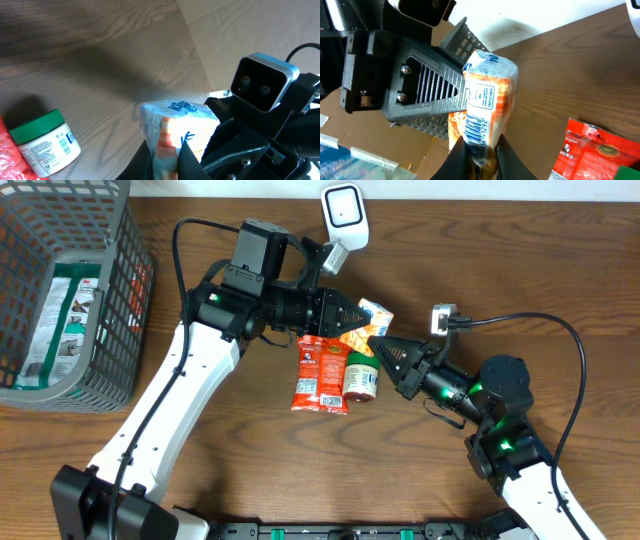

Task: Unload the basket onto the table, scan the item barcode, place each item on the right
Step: 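Grasp the Kleenex pack with the right gripper and release the left, then lower the Kleenex pack with the right gripper right of the jar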

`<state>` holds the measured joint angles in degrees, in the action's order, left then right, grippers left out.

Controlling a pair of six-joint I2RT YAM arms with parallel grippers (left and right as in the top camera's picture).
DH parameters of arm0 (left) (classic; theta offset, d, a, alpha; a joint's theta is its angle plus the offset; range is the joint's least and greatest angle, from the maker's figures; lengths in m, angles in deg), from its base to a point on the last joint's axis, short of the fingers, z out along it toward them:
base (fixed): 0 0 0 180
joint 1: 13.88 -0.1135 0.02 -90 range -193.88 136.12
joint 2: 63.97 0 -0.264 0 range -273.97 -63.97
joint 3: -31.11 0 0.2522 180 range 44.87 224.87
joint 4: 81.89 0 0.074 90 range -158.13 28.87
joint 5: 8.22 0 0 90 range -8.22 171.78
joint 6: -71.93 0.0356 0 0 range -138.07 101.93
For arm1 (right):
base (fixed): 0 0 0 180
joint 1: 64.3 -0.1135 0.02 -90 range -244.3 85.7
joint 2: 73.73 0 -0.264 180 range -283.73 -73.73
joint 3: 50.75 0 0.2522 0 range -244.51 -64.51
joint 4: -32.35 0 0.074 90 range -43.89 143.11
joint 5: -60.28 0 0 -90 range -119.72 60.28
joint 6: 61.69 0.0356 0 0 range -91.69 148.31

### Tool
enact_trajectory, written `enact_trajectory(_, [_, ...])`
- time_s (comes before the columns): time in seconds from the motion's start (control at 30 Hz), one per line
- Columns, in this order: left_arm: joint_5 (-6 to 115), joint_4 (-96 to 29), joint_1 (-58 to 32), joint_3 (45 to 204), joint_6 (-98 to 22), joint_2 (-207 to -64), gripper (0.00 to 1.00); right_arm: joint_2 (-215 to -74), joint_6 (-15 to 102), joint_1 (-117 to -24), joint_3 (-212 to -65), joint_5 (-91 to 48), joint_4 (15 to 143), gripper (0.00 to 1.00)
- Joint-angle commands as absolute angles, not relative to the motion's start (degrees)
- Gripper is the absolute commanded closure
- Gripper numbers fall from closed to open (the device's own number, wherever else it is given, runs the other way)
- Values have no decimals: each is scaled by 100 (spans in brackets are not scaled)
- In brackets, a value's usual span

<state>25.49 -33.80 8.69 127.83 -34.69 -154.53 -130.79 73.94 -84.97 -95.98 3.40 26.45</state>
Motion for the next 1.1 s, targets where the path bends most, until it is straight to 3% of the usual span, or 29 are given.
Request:
enact_trajectory(0.0, [2499,-3398,871,12818,-3423,-15431,69,-13177,7175,-8626,-9668,225,2660,92])
enact_trajectory(0.03, [2698,-3400,869,12818,-3425,-15431,56,-13175,7007,-8626,-9668,275,2660,95])
enact_trajectory(0.17, [3723,-3424,753,12818,-3425,-15431,41,-13175,6885,-8624,-9703,286,2907,96])
enact_trajectory(0.3, [4295,-3417,495,12818,-3425,-15431,38,-13177,6550,-8560,-10181,-27,4367,97])
enact_trajectory(0.37, [4444,-3393,335,12818,-3425,-15431,38,-13234,6028,-8563,-11115,-790,6240,97])
enact_trajectory(0.57, [6077,-2495,278,12818,-3423,-15431,38,-14506,5280,-8580,-13633,-2140,9777,98])
enact_trajectory(0.7, [6673,-2078,281,12805,-3416,-15431,38,-15442,5160,-8628,-14011,-2532,10317,99])
enact_trajectory(1.07, [7091,-1769,281,12641,-3207,-15431,38,-17400,4146,-8626,-14011,-2665,10172,94])
